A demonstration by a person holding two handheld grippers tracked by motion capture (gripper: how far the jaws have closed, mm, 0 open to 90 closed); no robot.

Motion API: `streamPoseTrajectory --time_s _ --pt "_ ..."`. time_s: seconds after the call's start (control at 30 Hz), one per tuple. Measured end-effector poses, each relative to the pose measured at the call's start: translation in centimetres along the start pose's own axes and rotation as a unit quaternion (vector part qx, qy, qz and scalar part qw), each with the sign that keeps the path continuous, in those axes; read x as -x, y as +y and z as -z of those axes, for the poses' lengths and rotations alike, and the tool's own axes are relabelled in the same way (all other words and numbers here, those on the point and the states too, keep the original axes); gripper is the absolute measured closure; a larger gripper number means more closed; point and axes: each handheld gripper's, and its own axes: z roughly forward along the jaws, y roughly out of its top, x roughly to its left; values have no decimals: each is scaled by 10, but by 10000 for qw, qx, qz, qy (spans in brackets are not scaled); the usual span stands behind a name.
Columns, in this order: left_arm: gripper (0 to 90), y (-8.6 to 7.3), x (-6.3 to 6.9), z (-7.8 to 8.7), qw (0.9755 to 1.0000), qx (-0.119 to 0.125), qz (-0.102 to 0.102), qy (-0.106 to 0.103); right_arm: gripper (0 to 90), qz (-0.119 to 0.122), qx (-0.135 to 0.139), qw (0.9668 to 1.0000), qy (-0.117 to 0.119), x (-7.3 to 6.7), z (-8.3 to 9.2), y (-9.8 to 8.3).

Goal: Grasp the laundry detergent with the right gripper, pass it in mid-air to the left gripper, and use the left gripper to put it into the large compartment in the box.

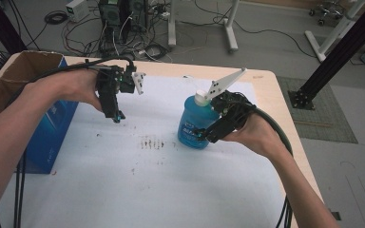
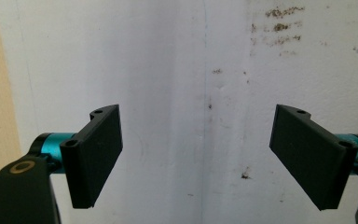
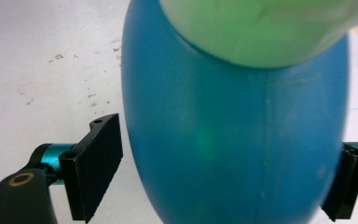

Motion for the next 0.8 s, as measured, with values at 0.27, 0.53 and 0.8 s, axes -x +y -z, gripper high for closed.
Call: streamPoseTrajectory --time_s 0.27,0.53,0.8 --pt "170 -2 0 1 10000 34 36 6 133 -1 103 9999 -67 0 -2 -6" --pt "170 -2 -1 3 9999 114 85 38 161 -30 162 9999 -26 1 -5 -8" --pt "170 -1 -1 3 9999 101 55 53 175 1 168 9998 -45 -1 -7 -8"
